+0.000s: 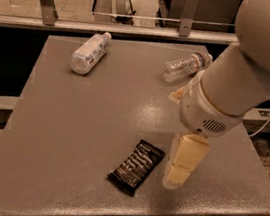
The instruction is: Move rxbar chocolate near blue plastic bottle
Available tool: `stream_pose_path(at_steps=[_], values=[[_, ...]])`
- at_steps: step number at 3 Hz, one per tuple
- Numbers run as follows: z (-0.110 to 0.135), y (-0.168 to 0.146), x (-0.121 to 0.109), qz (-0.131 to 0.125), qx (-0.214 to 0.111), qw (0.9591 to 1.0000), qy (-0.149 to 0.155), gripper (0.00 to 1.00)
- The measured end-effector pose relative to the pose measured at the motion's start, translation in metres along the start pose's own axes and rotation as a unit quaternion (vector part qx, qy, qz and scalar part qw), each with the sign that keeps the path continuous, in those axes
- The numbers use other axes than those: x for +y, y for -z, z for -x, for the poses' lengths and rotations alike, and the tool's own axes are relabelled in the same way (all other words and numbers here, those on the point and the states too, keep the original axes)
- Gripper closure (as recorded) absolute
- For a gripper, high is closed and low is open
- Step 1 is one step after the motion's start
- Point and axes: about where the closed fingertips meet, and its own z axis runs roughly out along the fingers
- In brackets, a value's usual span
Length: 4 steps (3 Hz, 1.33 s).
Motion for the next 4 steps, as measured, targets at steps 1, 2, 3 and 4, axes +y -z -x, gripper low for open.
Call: stream_pose_path(at_steps=[1,2,3,4], values=[[0.02,-0.037,0.02,0.034,-0.014,0.9993,-0.006,0.0],[0.035,-0.063,0.035,0.05,-0.022,0.9983,-0.022,0.0],[0.039,-0.082,0.045,0.044,-0.015,0.998,-0.044,0.0],[0.039,-0.094,0.05,0.028,-0.009,0.9975,-0.065,0.18]])
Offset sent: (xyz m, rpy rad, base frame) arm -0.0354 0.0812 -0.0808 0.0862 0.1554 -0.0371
